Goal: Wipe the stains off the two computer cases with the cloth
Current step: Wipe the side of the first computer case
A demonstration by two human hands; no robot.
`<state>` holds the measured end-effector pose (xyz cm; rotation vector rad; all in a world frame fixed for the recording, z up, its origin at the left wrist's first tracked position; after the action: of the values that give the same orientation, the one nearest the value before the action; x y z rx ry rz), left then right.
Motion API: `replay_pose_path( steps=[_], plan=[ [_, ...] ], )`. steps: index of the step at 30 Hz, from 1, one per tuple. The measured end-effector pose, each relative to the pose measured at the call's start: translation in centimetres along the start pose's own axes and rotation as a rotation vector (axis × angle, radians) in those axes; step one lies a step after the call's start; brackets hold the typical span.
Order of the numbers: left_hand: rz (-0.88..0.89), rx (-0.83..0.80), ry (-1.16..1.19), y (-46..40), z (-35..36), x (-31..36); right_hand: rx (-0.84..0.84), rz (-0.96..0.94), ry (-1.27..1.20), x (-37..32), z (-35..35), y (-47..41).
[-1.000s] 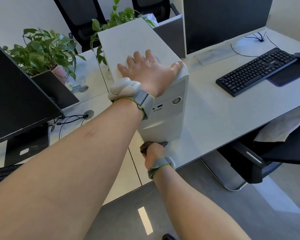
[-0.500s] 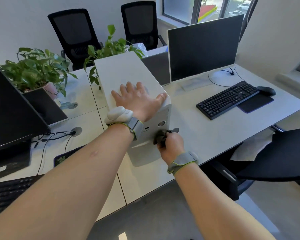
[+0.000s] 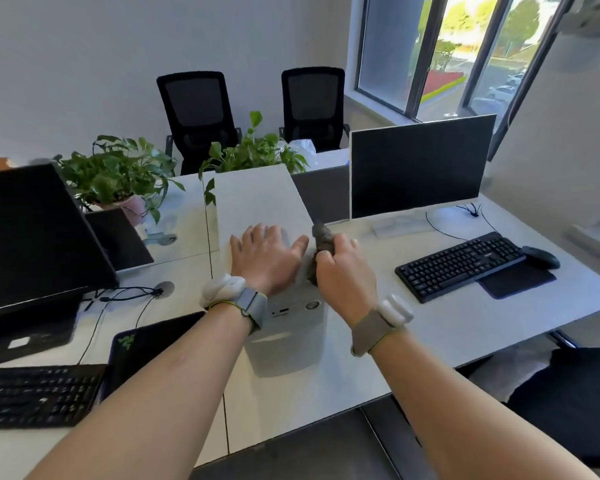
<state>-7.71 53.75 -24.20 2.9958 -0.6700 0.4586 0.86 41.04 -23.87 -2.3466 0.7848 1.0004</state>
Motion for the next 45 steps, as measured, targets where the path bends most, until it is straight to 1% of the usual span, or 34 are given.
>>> replay_pose_path(
  steps=[2,3,4,7,8,9,11,12,13,14,16,19,20,22,26,29,34,39,45],
  plan=[
    [-0.012,-0.021,0.146,-0.4,-0.5,-0.3,-0.086,-0.151,0.241,-1.4,1.2,-0.5],
    [-0.006,-0.041,0.214,-0.7,-0.7,-0.6,-0.118,-0.2,0.304,-2.2,2.0,-0.5],
    [-0.023,-0.066,0.345,-0.7,-1.3,-0.9,-0.124,-0.245,0.35,-2.9,2.8,-0.2],
    [-0.21,-0.219,0.99,-0.7,-2.2,-2.4,-0.11,-0.367,0.428,-4.5,5.1,0.4],
    [-0.24,-0.296,1.139,-0.8,-2.1,-2.6,-0.11,-0.379,0.451,-4.5,5.6,0.4],
    [-0.278,-0.369,1.249,-0.8,-2.3,-3.0,-0.106,-0.403,0.463,-4.7,5.8,0.4],
    [-0.365,-0.416,1.294,-1.3,-2.9,-3.3,-0.1,-0.476,0.457,-5.0,6.0,-0.1],
    [-0.384,-0.416,1.23,-1.7,-3.3,-3.4,-0.119,-0.503,0.454,-4.9,6.1,-0.2],
    [-0.366,-0.398,1.115,-2.2,-3.9,-3.2,-0.148,-0.509,0.453,-4.8,6.1,-0.5],
    [-0.329,-0.362,0.952,-3.3,-4.2,-3.2,-0.164,-0.498,0.448,-4.6,6.1,-0.7],
    [-0.225,-0.272,0.668,-5.4,-4.9,-3.1,-0.162,-0.409,0.422,-4.4,5.9,-1.3],
    [-0.145,-0.252,0.372,-9.3,-4.6,-3.5,-0.146,-0.246,0.403,-4.5,6.1,-2.0],
    [-0.12,-0.236,0.258,-10.4,-4.6,-3.6,-0.125,-0.203,0.401,-4.7,6.3,-2.3],
    [-0.016,-0.207,0.088,-12.9,-4.8,-3.4,-0.055,-0.097,0.398,-5.1,6.7,-2.8],
    [0.081,-0.164,-0.012,-16.4,-5.1,-3.6,0.033,-0.003,0.405,-5.6,7.1,-2.0],
    [0.134,-0.138,-0.052,-18.7,-4.7,-3.0,0.102,0.016,0.442,-6.4,7.8,-1.1],
    [0.119,-0.183,-0.137,-21.0,-3.8,-2.7,0.11,0.118,0.416,-6.6,8.1,-2.0],
    [0.129,-0.145,-0.187,-21.8,-2.8,-3.5,0.164,0.098,0.437,-6.4,8.3,-1.8],
    [0.1,-0.185,-0.236,-22.3,-2.8,-4.4,0.176,0.07,0.464,-6.1,8.7,-1.7]
  ],
)
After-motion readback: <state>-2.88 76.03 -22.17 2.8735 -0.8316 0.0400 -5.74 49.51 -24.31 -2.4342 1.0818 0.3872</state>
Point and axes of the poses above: each hand's wrist, its own y-axis away from the middle knuckle, its own z-axis out of the palm, x = y × z, the point moved 3 cm from there along -y, towards the middle knuckle, and after that the axes turned 12 degrees about -z, right-handed, at the moved point
